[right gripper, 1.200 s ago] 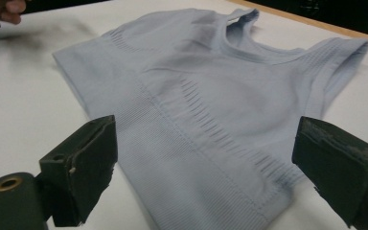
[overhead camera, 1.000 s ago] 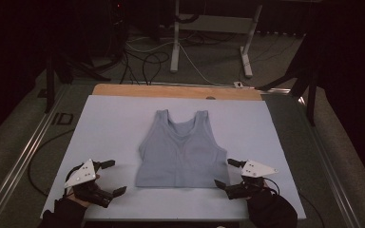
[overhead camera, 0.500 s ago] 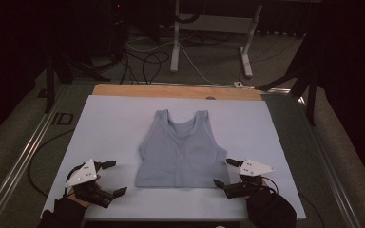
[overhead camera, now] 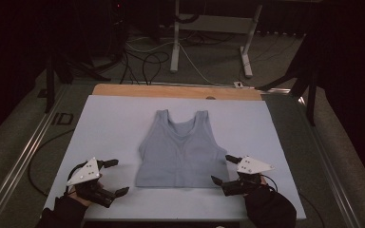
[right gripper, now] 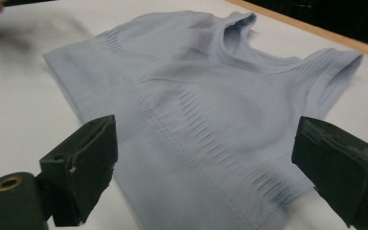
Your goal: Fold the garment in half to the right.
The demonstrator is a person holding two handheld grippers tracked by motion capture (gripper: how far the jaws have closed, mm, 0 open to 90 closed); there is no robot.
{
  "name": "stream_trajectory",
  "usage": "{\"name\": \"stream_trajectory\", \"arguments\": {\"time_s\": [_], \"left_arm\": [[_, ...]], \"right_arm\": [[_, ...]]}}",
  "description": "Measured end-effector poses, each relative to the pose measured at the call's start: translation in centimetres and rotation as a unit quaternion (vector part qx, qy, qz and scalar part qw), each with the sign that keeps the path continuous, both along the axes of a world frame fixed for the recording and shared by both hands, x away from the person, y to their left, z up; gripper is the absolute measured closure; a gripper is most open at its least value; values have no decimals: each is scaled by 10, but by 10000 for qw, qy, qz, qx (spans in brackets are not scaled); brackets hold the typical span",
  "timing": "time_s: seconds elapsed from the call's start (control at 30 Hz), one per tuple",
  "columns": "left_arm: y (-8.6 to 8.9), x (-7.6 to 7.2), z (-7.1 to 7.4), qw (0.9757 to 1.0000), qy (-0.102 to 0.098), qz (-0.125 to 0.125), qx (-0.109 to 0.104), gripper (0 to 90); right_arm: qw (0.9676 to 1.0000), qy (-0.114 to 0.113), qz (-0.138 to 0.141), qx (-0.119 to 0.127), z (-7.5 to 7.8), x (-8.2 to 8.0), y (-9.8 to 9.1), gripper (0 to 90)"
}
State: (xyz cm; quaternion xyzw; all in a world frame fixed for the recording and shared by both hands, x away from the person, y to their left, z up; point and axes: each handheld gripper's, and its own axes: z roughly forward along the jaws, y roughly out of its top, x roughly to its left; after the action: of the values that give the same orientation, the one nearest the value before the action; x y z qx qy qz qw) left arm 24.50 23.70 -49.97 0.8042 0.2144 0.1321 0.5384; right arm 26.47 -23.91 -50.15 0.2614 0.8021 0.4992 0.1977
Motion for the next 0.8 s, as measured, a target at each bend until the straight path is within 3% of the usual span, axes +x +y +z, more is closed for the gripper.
{"name": "stream_trajectory", "arguments": {"time_s": [0.17,0.4,0.53,0.8], "left_arm": [[-1,1,10,10000,-45,-10,-49,4],[-3,3,27,10000,-31,-57,-4,4],[-7,4,36,10000,-62,-15,5,4],[-17,10,43,9997,20,35,225,4]], "right_arm": [[10000,-57,4,-13,9,1,5,88],[9996,-226,121,153,34,12,10,87],[9992,-350,157,85,45,20,16,87],[9979,-554,337,81,64,39,34,87]]}}
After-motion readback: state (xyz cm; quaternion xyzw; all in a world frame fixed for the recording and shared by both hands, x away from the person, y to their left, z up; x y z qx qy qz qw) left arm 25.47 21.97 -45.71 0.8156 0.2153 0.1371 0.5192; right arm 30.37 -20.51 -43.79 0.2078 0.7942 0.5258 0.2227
